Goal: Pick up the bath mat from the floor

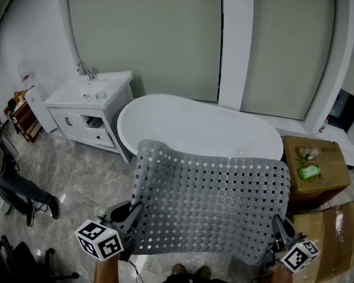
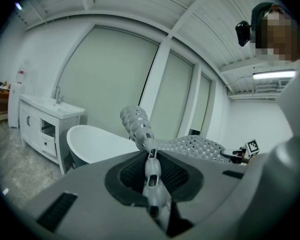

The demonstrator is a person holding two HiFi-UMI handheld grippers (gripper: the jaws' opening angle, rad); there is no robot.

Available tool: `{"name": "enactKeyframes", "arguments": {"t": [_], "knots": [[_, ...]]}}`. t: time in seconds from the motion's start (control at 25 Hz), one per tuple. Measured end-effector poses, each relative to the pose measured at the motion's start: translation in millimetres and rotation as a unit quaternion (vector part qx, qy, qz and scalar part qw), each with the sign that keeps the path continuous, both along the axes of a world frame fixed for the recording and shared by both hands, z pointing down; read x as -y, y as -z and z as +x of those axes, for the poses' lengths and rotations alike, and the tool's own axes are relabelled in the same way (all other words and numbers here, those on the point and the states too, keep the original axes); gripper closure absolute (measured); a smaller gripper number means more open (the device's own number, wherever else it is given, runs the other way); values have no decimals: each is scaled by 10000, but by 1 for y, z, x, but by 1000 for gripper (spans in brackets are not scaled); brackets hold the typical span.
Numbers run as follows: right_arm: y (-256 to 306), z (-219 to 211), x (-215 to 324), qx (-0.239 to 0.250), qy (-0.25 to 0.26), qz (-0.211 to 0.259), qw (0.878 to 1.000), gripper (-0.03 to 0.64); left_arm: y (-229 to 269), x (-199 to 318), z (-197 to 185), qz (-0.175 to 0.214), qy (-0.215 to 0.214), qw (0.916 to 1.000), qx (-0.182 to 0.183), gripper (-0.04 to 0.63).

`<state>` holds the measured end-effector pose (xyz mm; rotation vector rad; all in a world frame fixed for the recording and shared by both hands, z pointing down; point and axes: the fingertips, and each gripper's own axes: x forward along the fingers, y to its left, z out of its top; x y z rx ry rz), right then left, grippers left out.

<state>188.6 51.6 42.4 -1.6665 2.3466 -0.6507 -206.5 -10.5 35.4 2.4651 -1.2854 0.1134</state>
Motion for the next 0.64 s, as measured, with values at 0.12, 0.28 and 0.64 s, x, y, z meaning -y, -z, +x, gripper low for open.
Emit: {"name": "enactKeyframes", "arguments": {"t": [0.12,0.28,0.64], "knots": [[-5,6,-2,96,-145,-104,9998,572,0,-1,0,2,4,10000,3,541],[-2,11,-5,98,-156,-104,9998,572,7,-5,5,-12,49,10000,58,541],[-3,6,-2,58,-143,-72,9999,572,3,-1,2,-6,31,10000,58,541]]}}
